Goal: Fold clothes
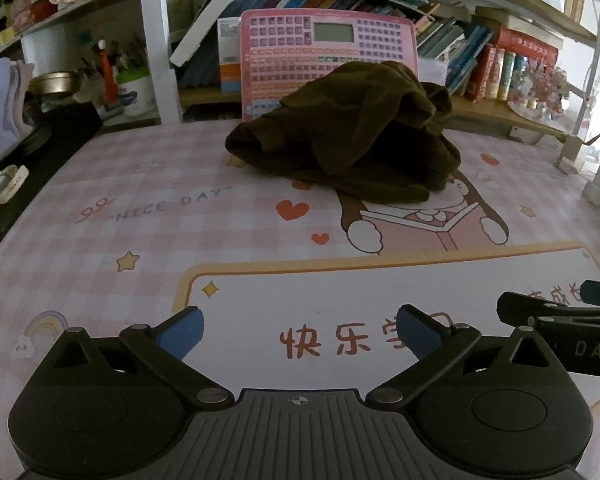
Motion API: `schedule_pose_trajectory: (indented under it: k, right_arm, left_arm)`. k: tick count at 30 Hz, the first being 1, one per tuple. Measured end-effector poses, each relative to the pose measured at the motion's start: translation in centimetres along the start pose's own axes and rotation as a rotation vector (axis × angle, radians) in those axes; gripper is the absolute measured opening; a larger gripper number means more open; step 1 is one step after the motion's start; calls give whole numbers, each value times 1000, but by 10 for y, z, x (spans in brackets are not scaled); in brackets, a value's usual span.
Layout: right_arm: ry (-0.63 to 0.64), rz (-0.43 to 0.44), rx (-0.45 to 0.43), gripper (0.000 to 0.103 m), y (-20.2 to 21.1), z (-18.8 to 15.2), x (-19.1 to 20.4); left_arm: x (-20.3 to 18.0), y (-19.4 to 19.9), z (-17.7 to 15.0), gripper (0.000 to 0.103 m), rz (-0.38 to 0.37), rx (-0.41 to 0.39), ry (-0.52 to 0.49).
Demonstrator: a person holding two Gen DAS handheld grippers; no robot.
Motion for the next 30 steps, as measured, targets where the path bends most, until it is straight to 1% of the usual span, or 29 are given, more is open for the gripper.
schedule_pose_trajectory:
  k: [10, 18, 21, 23, 25, 27, 30]
  right_arm:
    - [29, 49, 16, 103, -12, 11, -11]
    - [20, 82, 27, 103, -20, 18, -24]
    - [-8, 89, 6, 103, -22, 26, -31]
    - [-43, 91, -10, 103, -24, 34, -39]
    - [-84, 92, -19, 103, -27, 43, -47]
    - [-127, 93, -25, 103, -31, 52, -54]
    - [-179, 93, -24, 103, -37, 61, -64]
  left_arm:
    - [-13, -3, 7, 103, 51, 11, 25]
    - [-19, -6, 16, 103, 66, 16, 22]
    - [-18, -10, 30, 103, 57, -4, 11]
    - [-18, -17, 43, 103, 65, -17, -16]
    - [-20, -27, 63, 103, 74, -29, -49]
    - [-21, -37, 79, 103, 59, -41, -71]
    - [-32, -59, 104, 103, 41, -48, -115]
Point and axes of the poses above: each gripper's, at about its wrist camera, not at the fingertips, and y roughly against the way its jaws point, x to its left, z to its top, the point moved 3 cm from there along -y, roughly the way its jaws point, and after that the axes turned 12 degrees about -y, right-handed, at the moved point
